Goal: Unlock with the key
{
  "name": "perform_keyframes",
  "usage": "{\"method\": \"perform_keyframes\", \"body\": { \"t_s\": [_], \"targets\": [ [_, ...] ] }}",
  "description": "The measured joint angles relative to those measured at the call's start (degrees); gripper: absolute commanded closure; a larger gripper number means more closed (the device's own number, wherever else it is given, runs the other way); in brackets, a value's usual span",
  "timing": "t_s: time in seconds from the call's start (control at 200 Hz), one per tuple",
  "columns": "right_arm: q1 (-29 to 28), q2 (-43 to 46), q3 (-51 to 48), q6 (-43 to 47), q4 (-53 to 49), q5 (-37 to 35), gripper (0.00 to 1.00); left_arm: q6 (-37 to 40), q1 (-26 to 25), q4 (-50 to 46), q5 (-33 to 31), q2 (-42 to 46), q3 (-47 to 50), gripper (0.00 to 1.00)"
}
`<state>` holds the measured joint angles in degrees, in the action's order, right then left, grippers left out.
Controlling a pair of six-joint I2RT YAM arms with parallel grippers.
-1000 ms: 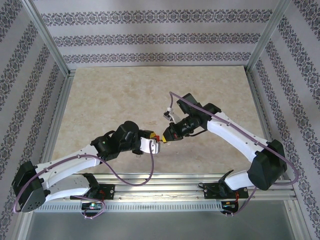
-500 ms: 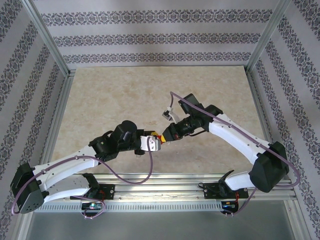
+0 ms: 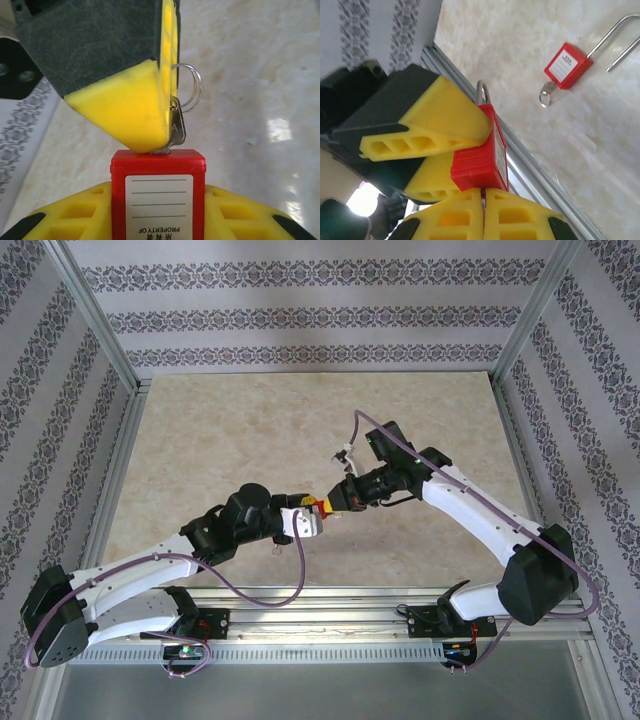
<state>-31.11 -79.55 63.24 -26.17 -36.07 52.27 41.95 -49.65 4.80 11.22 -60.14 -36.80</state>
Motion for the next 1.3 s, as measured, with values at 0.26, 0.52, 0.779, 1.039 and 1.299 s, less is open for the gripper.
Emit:
{"method": "perform_keyframes", "body": {
  "t_s": [0.26,0.52,0.779,1.039,1.299],
  "targets": [
    [2.9,0.0,-2.8,-19.7,13.6,-1.0,1.0,5.6,0.2,16.6,-10.1,-5.5,3.5,1.0],
    [4.8,0.0,-7.0,-38.5,30.9,-2.8,1.0,11.0,0.3,29.3,-19.0,-11.1,4.1,1.0],
    [5.7,0.0,-11.3,-54.1,44.9,-3.8,1.0,15.8,0.3,36.3,-23.6,-14.1,4.1,1.0],
    [6.0,2.3,-13.1,-57.6,46.2,-4.2,0.81,16.0,0.3,36.7,-21.7,-13.2,4.1,1.0],
    [6.6,4.1,-13.3,-52.3,40.0,-6.4,0.57,10.8,-1.3,28.1,-7.1,-4.9,2.5,1.0]
  ]
}}
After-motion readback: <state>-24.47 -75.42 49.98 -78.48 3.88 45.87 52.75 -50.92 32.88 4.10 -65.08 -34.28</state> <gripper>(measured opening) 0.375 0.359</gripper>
